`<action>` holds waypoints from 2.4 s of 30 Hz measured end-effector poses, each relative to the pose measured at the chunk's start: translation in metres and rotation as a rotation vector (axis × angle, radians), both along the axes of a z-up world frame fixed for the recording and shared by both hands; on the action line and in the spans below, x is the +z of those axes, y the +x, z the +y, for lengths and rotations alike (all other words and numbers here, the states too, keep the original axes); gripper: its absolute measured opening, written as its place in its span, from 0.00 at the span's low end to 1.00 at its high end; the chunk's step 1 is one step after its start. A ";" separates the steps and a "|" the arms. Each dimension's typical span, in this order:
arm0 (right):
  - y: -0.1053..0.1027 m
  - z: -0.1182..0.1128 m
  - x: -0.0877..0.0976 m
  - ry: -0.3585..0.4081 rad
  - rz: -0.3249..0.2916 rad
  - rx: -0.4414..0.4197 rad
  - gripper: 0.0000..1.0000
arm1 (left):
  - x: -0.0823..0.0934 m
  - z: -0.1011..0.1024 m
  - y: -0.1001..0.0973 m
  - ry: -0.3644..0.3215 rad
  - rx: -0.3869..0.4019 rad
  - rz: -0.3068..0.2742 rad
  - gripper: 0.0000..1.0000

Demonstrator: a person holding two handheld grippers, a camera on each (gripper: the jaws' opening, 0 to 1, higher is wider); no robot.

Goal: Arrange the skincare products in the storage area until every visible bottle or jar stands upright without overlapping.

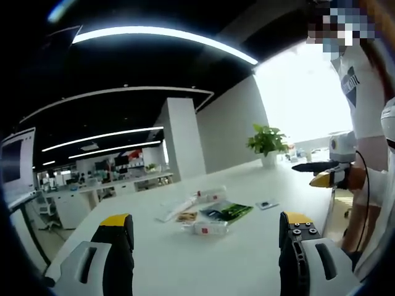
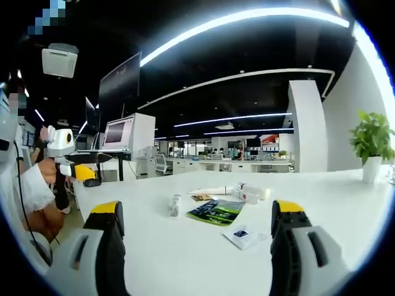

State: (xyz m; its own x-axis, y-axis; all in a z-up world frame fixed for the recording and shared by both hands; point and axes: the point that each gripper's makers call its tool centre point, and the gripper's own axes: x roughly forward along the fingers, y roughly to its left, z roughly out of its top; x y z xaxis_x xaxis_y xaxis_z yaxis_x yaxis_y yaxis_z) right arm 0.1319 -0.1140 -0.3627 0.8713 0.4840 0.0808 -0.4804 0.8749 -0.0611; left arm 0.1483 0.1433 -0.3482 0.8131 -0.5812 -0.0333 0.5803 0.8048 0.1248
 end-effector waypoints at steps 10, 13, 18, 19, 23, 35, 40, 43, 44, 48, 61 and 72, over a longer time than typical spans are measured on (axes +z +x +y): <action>0.003 0.001 -0.002 0.002 -0.001 0.000 1.00 | -0.003 0.000 0.002 0.001 0.003 0.003 1.00; 0.003 0.002 -0.001 0.005 -0.002 -0.001 1.00 | -0.003 0.001 0.002 0.003 0.004 0.002 1.00; 0.004 0.002 -0.003 0.006 0.003 0.003 1.00 | -0.004 0.000 0.002 0.008 0.002 0.005 1.00; 0.005 0.002 -0.004 0.007 0.005 0.004 1.00 | -0.005 0.000 0.002 0.008 0.002 0.006 1.00; 0.010 0.002 -0.003 0.003 0.006 0.008 1.00 | -0.005 -0.001 0.002 0.010 -0.002 0.006 1.00; 0.019 0.003 0.002 -0.002 -0.011 0.010 1.00 | -0.005 -0.002 0.003 0.016 -0.005 0.006 1.00; 0.019 0.002 0.002 0.001 -0.011 0.008 1.00 | -0.005 -0.003 0.003 0.016 -0.006 0.007 1.00; 0.020 0.001 0.001 0.003 -0.010 0.005 1.00 | -0.006 -0.003 0.003 0.018 -0.006 0.008 1.00; 0.021 0.000 0.002 0.003 -0.011 0.004 1.00 | -0.006 -0.004 0.004 0.018 -0.007 0.007 1.00; 0.024 0.000 0.003 0.002 -0.014 0.005 1.00 | -0.006 -0.005 0.005 0.019 -0.008 0.008 1.00; 0.039 0.005 0.010 0.000 -0.026 0.021 1.00 | -0.006 -0.005 0.006 0.019 -0.005 0.009 1.00; 0.047 0.004 0.017 0.011 -0.037 0.025 1.00 | -0.006 -0.005 0.007 0.018 -0.003 0.008 1.00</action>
State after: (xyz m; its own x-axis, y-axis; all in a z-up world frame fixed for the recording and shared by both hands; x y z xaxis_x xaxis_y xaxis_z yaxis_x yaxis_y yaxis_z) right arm 0.1792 -0.1102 -0.3460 0.8554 0.5042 0.1184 -0.4993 0.8636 -0.0700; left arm 0.1551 0.1388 -0.3545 0.8110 -0.5829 -0.0503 0.5838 0.8006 0.1348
